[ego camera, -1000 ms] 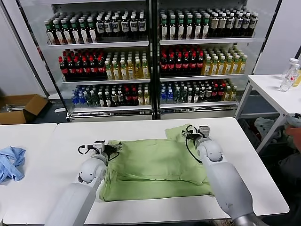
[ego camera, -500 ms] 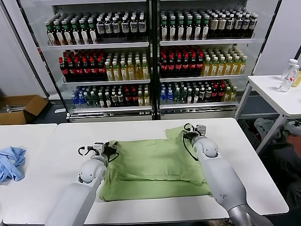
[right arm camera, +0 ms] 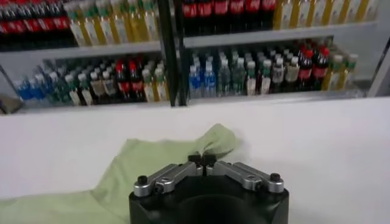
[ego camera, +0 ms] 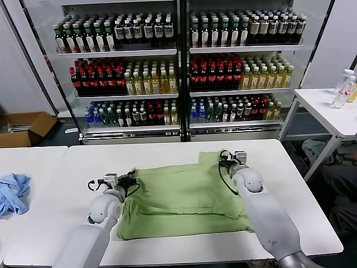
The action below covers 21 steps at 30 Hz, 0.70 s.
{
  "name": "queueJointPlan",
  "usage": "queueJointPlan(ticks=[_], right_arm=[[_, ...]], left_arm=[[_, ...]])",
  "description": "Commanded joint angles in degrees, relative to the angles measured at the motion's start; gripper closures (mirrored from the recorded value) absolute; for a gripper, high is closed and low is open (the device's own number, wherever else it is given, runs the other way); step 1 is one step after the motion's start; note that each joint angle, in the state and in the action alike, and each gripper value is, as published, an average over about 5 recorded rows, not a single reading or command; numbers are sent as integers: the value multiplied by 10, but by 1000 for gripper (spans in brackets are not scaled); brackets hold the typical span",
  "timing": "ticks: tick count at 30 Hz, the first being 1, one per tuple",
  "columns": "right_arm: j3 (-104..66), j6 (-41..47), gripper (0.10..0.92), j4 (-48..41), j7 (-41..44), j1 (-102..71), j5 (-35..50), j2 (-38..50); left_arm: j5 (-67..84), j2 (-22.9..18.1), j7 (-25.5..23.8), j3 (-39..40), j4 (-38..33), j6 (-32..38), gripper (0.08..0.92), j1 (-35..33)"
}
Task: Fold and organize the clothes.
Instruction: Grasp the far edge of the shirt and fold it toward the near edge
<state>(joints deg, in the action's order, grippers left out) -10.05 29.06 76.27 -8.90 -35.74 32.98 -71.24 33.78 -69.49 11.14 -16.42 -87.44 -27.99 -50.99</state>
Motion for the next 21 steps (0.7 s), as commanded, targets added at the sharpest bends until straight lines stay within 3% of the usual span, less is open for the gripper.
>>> queueJointPlan(ticks=[1,12,21], right_arm=[[-18,-22,920,129,-1,-55,11,25],[-103,-9,920,317,-9,-236,10,71],[-175,9,920,410,-20,-384,-23,55]], left_arm=[[17,1,-19,-38,-117,29,911,-63],[23,16,-40,-80,-238,16,911,-187],[-34,30,-71,-96,-255,-32,911,-241]])
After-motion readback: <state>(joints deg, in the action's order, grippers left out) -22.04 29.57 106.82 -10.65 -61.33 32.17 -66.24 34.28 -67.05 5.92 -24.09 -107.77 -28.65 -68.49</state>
